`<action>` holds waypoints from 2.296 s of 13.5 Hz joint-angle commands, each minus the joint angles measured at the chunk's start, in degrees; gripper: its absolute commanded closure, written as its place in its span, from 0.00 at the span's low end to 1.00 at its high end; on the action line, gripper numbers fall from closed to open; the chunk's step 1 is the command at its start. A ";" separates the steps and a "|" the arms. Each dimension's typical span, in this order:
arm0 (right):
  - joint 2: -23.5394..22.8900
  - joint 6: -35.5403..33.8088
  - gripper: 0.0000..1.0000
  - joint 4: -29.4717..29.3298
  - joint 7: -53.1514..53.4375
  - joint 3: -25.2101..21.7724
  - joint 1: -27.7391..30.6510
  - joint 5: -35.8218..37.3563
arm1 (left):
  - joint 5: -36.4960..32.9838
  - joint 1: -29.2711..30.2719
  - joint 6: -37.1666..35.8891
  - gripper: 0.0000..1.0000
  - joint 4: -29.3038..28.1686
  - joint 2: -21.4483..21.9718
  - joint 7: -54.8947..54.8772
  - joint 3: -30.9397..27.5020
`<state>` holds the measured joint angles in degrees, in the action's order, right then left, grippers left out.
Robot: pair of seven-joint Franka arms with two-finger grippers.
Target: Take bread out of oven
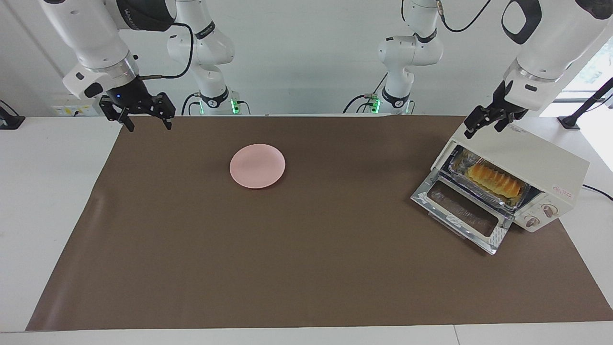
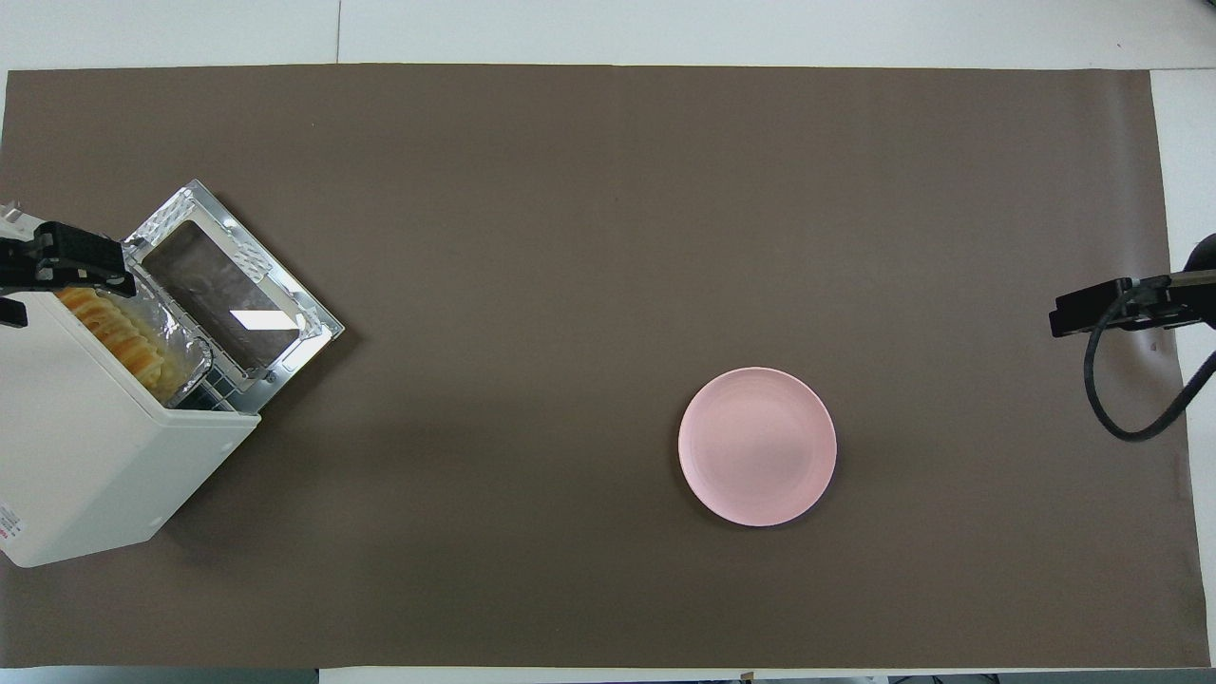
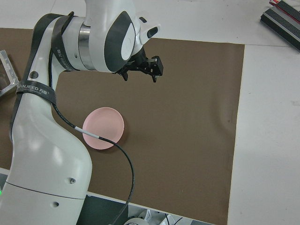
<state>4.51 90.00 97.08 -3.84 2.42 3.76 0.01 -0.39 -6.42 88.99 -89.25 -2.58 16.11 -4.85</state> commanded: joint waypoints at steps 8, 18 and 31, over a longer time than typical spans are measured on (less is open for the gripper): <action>0.59 -0.35 0.00 0.30 0.76 0.48 0.54 0.34 | -9.46 -0.35 14.44 0.00 -2.50 -14.39 37.12 -0.07; 0.59 -0.35 0.00 0.30 0.76 0.48 0.54 0.34 | -10.60 1.76 27.63 0.00 -19.47 -8.85 41.44 0.10; 0.59 -0.35 0.00 0.30 0.76 0.48 0.54 0.34 | -10.08 -9.72 22.46 1.00 -5.01 -15.25 28.53 0.72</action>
<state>4.51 90.00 97.08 -3.84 2.42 3.76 0.01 -9.95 -10.31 116.11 -104.41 -13.01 45.29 -3.80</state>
